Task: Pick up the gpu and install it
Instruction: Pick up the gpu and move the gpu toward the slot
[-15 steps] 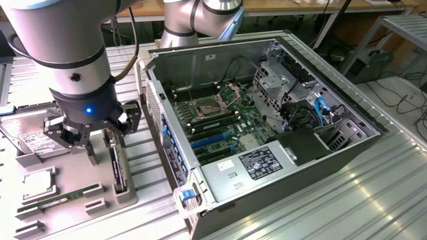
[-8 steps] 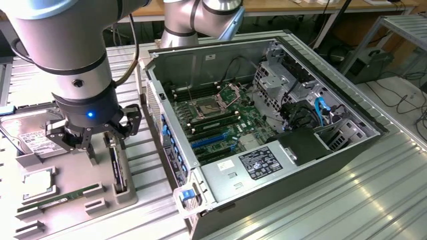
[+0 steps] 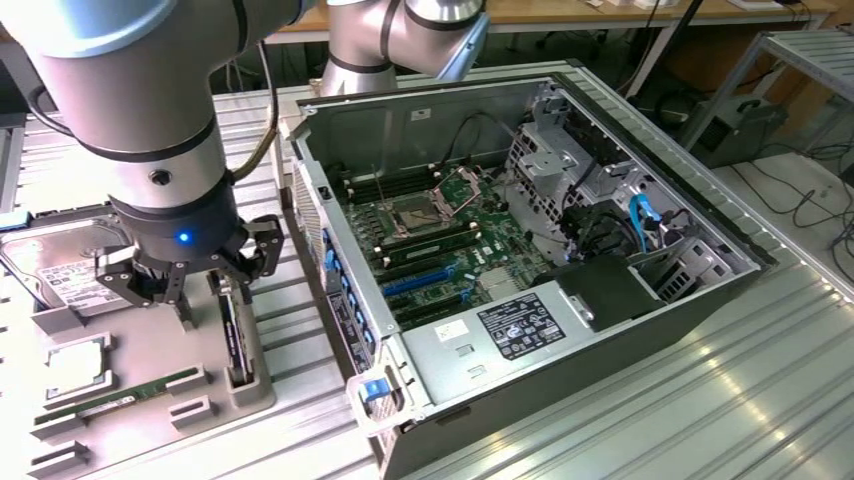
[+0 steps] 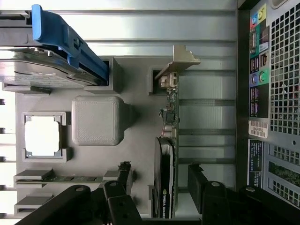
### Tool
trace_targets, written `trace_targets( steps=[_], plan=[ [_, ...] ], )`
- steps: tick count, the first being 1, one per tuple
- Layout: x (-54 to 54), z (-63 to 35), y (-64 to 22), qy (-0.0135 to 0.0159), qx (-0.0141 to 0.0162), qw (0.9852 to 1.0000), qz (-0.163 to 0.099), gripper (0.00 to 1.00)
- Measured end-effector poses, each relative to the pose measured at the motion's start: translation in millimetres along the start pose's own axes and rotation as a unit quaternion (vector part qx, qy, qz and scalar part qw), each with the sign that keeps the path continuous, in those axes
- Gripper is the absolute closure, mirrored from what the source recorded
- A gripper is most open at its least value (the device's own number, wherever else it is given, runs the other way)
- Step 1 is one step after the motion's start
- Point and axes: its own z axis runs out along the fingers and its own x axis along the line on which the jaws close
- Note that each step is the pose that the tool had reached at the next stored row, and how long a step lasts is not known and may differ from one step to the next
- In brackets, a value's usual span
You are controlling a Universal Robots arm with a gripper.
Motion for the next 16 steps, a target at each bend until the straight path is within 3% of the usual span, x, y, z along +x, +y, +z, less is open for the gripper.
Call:
trace_targets(
  steps=[9,13,16],
  plan=[
    [-0.1,8.4,-0.2,0.0033,0.0007,1.0,0.0,0.4],
    [-0.4,15.4,-0.5,0.0084,0.0007,1.0,0.0,0.4],
    [-0.9,19.6,-0.7,0.0097,0.0007,1.0,0.001,0.4]
  ],
)
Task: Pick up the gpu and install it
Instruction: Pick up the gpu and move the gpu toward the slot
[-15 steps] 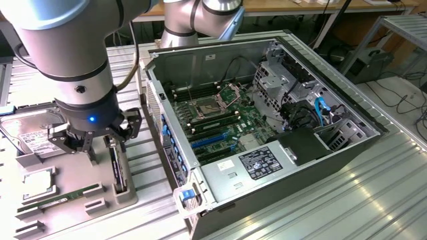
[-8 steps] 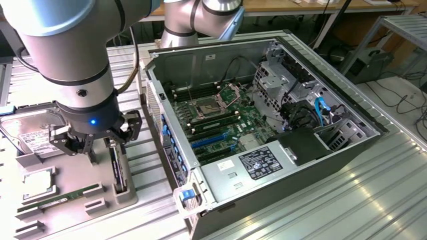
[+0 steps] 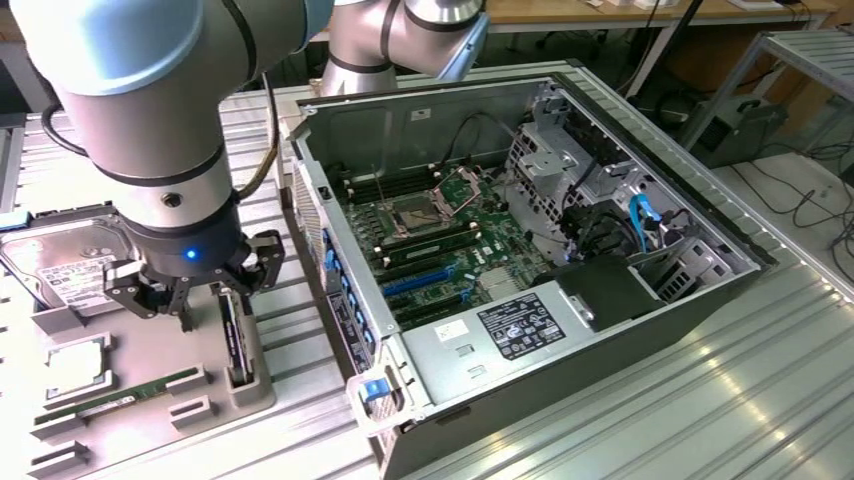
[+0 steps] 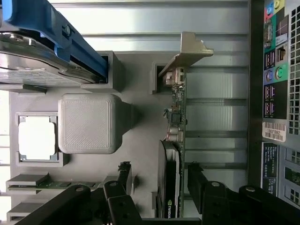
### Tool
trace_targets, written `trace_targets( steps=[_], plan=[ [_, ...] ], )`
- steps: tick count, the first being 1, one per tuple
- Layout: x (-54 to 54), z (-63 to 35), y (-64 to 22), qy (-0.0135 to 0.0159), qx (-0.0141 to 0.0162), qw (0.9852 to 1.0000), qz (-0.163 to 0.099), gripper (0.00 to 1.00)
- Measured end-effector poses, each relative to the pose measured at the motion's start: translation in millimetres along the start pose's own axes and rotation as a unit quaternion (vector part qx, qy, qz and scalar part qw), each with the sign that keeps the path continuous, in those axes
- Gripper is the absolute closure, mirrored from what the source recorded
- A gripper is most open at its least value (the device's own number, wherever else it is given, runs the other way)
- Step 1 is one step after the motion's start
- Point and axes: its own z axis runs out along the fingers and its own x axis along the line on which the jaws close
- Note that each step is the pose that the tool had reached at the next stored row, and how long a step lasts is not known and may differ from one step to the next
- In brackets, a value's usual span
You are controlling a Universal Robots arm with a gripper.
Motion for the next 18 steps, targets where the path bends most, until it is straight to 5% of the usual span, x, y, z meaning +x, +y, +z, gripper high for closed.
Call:
trace_targets(
  steps=[12,18],
  plan=[
    [-0.7,19.6,-0.7,0.006,0.0002,1.0,0.0,0.4],
    [-3.0,28.5,0.4,0.0116,0.001,0.9999,0.0,0.4]
  ],
)
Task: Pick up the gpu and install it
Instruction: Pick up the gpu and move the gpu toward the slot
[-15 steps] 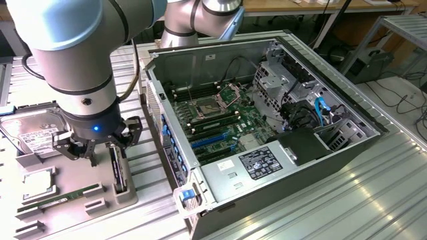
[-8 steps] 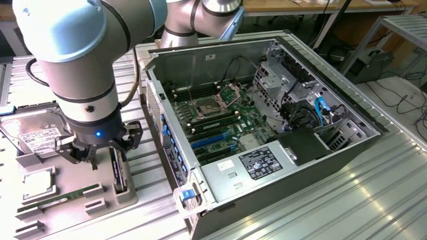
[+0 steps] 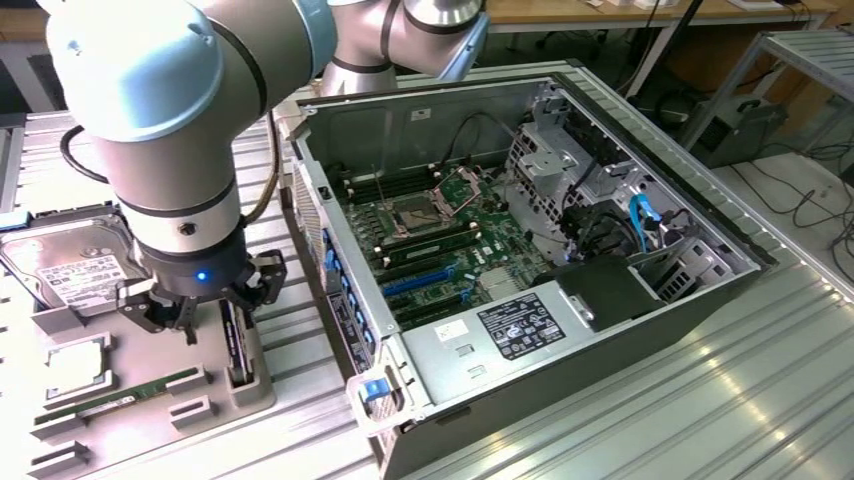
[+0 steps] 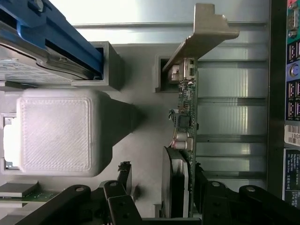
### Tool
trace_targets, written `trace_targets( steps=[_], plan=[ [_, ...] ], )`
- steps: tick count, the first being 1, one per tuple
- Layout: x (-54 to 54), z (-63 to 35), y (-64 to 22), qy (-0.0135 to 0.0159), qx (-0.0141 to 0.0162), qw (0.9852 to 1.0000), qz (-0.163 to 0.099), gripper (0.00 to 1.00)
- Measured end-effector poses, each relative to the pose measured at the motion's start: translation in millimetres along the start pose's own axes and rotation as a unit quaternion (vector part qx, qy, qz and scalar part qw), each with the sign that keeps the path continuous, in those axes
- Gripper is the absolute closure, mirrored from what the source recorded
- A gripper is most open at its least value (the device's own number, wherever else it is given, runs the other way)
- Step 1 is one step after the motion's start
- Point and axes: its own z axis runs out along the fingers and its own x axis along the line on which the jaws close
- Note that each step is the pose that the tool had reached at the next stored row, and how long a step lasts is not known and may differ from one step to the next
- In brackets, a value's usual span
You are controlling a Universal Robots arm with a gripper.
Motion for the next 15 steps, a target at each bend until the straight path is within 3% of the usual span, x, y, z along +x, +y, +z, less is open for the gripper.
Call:
trace_targets(
  steps=[11,12,15],
  plan=[
    [-4.6,2.6,1.2,0.001,0.0022,1.0,0.0,0.4],
    [-4.7,2.5,1.3,-0.0005,0.0064,1.0,0.0,0.4],
    [-4.6,2.6,1.3,-0.0152,0.0246,0.9996,0.001,0.4]
  ],
)
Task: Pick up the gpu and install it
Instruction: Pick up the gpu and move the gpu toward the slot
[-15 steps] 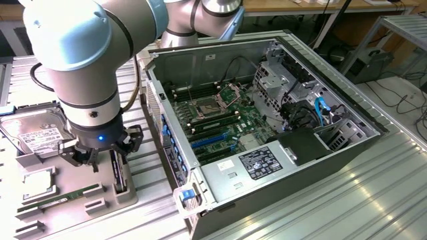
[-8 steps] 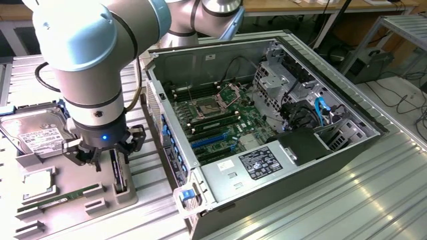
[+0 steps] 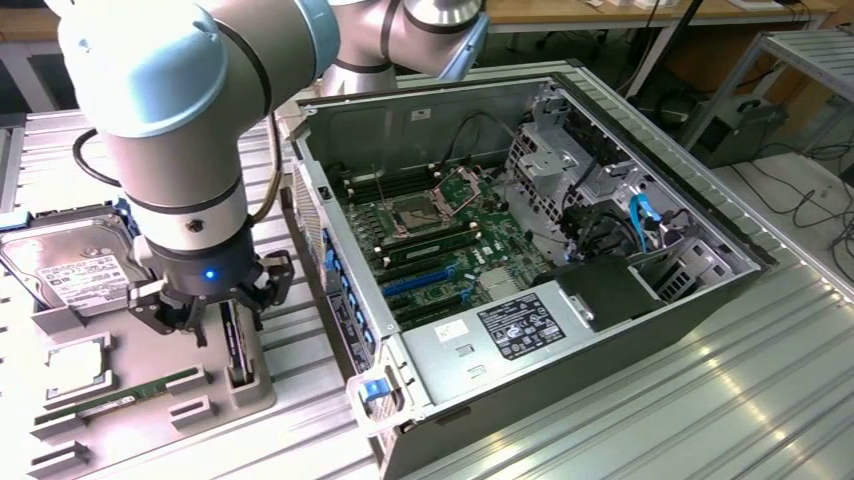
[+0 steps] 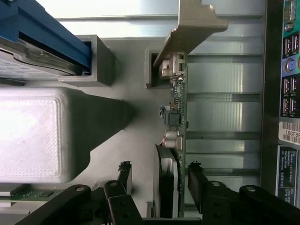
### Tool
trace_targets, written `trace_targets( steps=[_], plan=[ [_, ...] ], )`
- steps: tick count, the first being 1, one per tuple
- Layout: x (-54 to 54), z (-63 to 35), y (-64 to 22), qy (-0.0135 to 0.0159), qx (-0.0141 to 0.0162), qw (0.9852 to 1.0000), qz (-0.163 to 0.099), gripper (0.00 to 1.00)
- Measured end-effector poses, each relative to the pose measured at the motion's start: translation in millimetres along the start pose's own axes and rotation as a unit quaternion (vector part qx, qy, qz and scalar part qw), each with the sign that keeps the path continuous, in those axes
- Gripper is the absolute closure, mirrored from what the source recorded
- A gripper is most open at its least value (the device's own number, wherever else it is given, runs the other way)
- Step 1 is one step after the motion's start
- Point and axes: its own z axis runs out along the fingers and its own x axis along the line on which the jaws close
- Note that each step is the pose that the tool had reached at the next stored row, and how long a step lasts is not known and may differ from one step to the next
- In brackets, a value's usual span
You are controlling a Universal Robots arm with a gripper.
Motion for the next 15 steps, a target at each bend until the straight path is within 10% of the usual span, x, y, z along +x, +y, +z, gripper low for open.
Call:
trace_targets(
  steps=[13,15],
  plan=[
    [0.2,-10.9,0.3,-0.002,0.0044,1.0,0.0,0.4],
    [0.3,-10.9,0.2,-0.0019,-0.0013,1.0,0.0,0.4]
  ],
)
